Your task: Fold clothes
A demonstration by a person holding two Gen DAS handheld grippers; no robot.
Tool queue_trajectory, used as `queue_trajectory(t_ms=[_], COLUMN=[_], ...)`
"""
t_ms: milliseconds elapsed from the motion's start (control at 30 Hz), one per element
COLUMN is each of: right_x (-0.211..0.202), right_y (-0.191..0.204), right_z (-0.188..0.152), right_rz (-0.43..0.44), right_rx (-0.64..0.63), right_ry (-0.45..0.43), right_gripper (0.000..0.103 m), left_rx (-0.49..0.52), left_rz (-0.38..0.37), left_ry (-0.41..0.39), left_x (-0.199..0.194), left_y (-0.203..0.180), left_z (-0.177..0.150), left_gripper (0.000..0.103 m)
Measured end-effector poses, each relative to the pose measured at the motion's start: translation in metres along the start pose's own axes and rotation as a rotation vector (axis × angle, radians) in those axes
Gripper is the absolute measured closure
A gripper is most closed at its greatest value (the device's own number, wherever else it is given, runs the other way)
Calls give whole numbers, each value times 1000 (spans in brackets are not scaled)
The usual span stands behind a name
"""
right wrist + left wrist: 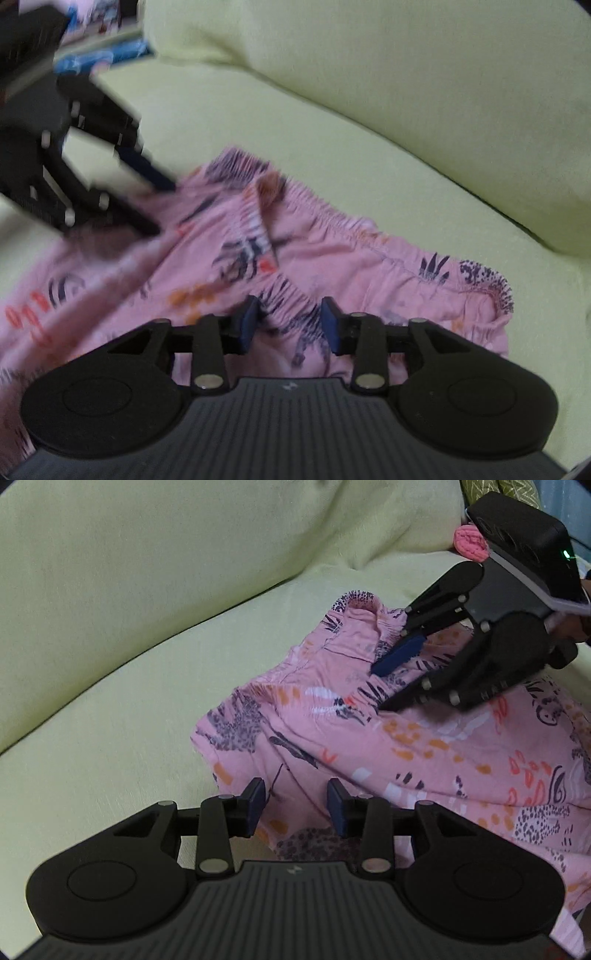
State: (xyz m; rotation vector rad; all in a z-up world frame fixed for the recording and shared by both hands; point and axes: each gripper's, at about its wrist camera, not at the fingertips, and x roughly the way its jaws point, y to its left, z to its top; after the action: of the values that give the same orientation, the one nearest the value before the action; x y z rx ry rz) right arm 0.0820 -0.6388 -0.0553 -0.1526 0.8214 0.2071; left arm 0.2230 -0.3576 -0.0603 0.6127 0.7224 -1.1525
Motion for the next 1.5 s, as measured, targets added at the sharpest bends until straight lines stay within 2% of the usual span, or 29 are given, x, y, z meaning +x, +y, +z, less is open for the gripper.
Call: queue_trajectory(t_ms=[100, 233, 433, 500, 567, 633, 833, 967, 1067, 1133, 1200, 1233, 1333, 1367, 1433, 1500], right_x=[-21, -45, -32, -25, -33, -42, -57, -49, -28, -19, -17, -19, -36, -41, -47, -55], right_y=[-13, -42, -80, -80, -77, -75, -105, -123, -124, -122, -121, -123, -144, -156, -179, -187], right_z=[0, 3, 11, 10, 4, -6, -34, -37, -33, -31, -31, -30, -29, -30, -33, -37], right_rz=[-47, -161, -229, -226, -221, -221, -254, -169, -96, -96, -100, -96, -151, -212, -323, -311], right_rx=[-2, 14, 32, 60, 92, 111, 215, 253, 231, 194, 171, 189, 284, 330, 415, 459], right_ry=[-31, -64, -50, -40, -71, -96, -113, -129, -104, -82, -86, -87, -163, -174, -178, -180], right_gripper=[97, 97, 96, 93, 80, 75, 74, 74, 71, 71, 80, 95, 96, 103, 103, 97], left_rx=[-16, -23, -45, -47, -48, -59, -139, -223, -248, -253, -235, -221, -193, -192, -194, -209], left_rz=[-3, -6, -16, -11, -9, -5, 26, -7, -29, -42, -33, -25, -5, 0, 5, 0], left_ry=[-14, -30, -71, -90, -105, -113, -81, -81, -83, -81, -75, -72, -63, -58, -55, -65], left_x=[-2, -2, 0, -1, -1, 1, 15, 23, 27, 30, 33, 36, 38, 39, 41, 40], left_y=[5, 6, 7, 7, 9, 14, 34, 47, 51, 53, 53, 50, 49, 50, 51, 51], left_z=[-4, 0, 16, 23, 30, 35, 38, 35, 33, 34, 34, 36, 36, 35, 32, 31], left_gripper=[59, 59, 59, 59, 59, 58, 58, 58, 58, 58, 59, 59, 59, 59, 58, 59])
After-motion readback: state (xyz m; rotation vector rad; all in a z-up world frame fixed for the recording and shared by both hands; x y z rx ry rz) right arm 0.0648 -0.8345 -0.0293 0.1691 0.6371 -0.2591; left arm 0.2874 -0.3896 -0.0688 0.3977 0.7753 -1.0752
